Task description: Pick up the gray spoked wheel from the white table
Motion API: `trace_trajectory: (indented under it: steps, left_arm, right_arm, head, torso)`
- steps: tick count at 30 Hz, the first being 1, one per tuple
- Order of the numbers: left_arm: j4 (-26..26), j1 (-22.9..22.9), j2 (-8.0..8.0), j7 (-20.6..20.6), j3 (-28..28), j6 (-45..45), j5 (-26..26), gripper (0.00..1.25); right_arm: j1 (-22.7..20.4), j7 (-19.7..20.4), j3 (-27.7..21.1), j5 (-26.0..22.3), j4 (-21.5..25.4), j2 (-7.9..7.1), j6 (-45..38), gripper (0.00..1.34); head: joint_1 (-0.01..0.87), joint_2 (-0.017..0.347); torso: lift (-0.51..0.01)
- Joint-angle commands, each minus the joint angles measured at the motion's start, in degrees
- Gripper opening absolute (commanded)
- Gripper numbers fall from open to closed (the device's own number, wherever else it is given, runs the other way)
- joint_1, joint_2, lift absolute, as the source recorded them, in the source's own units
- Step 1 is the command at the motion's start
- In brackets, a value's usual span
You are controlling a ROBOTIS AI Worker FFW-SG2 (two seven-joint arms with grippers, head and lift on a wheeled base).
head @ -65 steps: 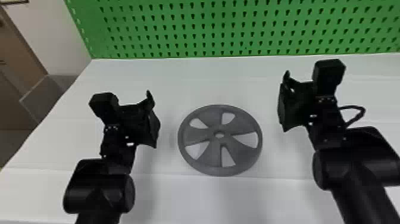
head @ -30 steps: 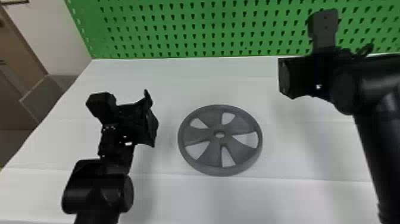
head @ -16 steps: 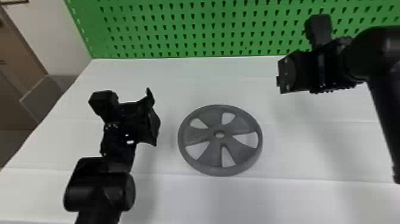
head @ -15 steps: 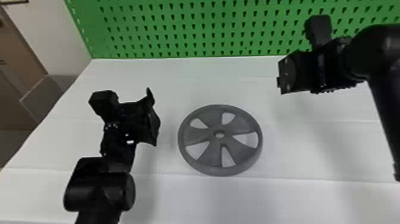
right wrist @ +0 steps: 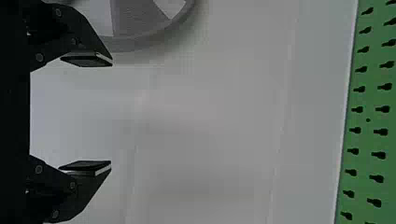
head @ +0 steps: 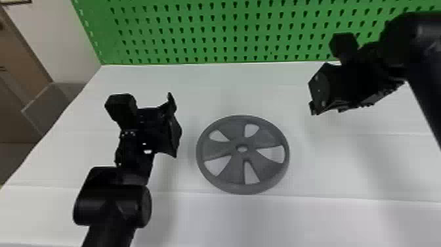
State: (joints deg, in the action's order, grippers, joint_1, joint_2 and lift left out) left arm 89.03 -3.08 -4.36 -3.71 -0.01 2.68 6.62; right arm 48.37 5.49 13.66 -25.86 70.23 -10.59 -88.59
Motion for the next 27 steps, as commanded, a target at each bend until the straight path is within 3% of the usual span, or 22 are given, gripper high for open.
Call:
trace_trajectory:
  steps: [1, 10, 18, 27]
  left_arm:
    - [0.00, -0.44, -0.57, -0.25, -0.69, -0.31, 0.06, 1.09]
    - [0.00, -1.23, -1.88, -1.65, -2.98, -0.31, 0.50, 1.09]
    - [0.00, -1.49, -2.59, -2.44, -4.03, -0.31, 1.03, 1.09]
    - [-0.35, -1.85, -2.68, -2.97, -4.74, -0.31, 1.03, 1.09]
  right_arm:
    - [1.82, -0.04, 1.10, -1.39, -4.49, -0.04, -1.49, 0.86]
    - [4.28, 0.04, 0.40, -3.32, -12.75, 0.40, -1.49, 0.86]
    - [4.89, -0.04, -0.30, -3.94, -15.82, 0.40, -1.49, 0.86]
    - [5.33, -0.04, 1.28, -8.86, -21.89, -1.01, -1.49, 0.86]
  head:
    - [0.779, 0.149]
    - [0.779, 0.149]
    - [0.779, 0.149]
    - [0.779, 0.149]
  torso:
    - [-0.083]
    - [-0.083]
    - [-0.083]
    - [-0.083]
